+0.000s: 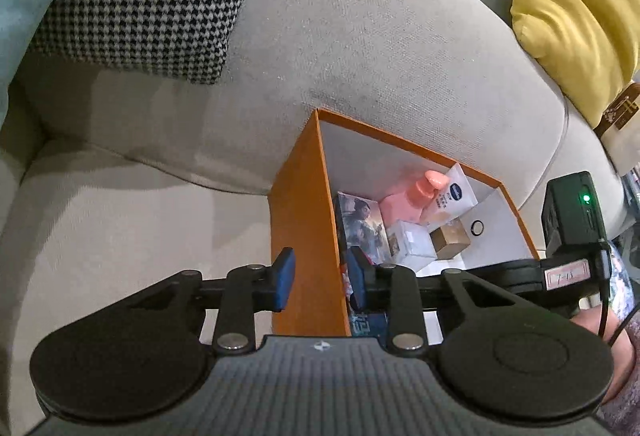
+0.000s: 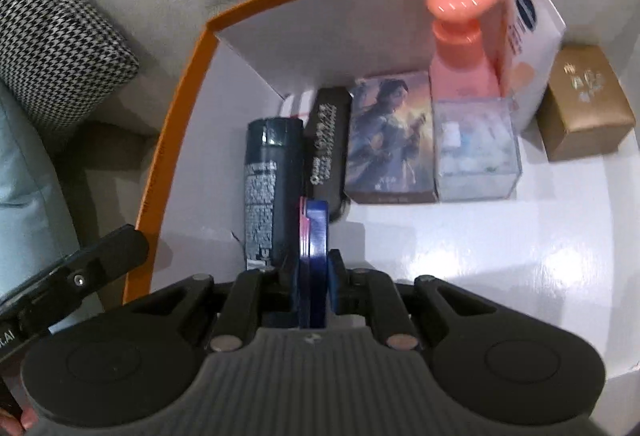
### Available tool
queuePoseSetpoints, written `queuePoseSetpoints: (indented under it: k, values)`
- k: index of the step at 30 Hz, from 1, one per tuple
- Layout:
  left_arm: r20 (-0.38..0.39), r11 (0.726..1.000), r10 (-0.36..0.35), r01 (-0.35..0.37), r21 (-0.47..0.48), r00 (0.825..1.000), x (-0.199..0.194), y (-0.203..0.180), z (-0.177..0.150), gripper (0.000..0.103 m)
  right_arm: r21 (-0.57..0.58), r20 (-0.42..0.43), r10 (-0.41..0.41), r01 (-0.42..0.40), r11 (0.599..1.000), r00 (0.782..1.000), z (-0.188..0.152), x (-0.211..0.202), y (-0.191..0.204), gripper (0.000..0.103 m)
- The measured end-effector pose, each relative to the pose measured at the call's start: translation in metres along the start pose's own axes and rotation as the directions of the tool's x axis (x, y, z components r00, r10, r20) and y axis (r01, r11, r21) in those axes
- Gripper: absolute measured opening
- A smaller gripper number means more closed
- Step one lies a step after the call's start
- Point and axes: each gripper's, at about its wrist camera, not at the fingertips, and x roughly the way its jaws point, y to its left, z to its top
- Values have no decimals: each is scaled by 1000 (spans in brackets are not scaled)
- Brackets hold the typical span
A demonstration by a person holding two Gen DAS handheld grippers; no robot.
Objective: Organize rigid objects
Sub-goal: 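Lower both items into the orange box and open both tools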
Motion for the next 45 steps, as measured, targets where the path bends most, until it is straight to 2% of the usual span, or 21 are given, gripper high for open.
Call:
queuePoseSetpoints:
  k: [4,8,11,14,18,22,26,31,35,39,45]
  values:
    - [-6,1000,-11,11,-24,1000,4,2,-12,36,18,-63,-5,6,1000,998,0,1,-4,14]
    - [-3,998,-28,27,-54,1000,5,4,-20,36,6,-86,-53,54,999,995,1,7,1,15]
    - [-3,997,-28,28,-65,1000,4,7,-23,36,-12,-101,-87,87,996,991,2,9,5,19]
    - [-2,997,-30,30,-70,1000,4,9,-24,36,-48,-100,-143,138,989,985,3,8,9,29]
    - [1,996,-40,40,-76,999,4,10,-26,34,-81,-105,-195,187,979,975,5,9,9,31]
    - [9,995,-51,52,-84,999,2,10,-27,32,-90,-122,-208,198,976,970,5,14,10,31]
    - [19,993,-59,61,-97,998,1,11,-28,32,-114,-128,-213,199,973,969,5,20,13,18]
    - [24,992,-63,65,-107,998,-2,12,-28,32,-91,-161,-198,186,978,967,2,27,13,17]
    - [47,992,-54,59,-108,997,-7,10,-31,32,-115,-135,-222,207,972,966,-1,24,18,17]
    - [91,994,-32,41,-99,995,-18,4,-38,32,-189,-78,-236,218,957,969,-11,6,32,17]
    - [151,996,0,13,-87,989,-41,-6,-51,30,-314,80,-232,246,917,969,-39,-28,57,18]
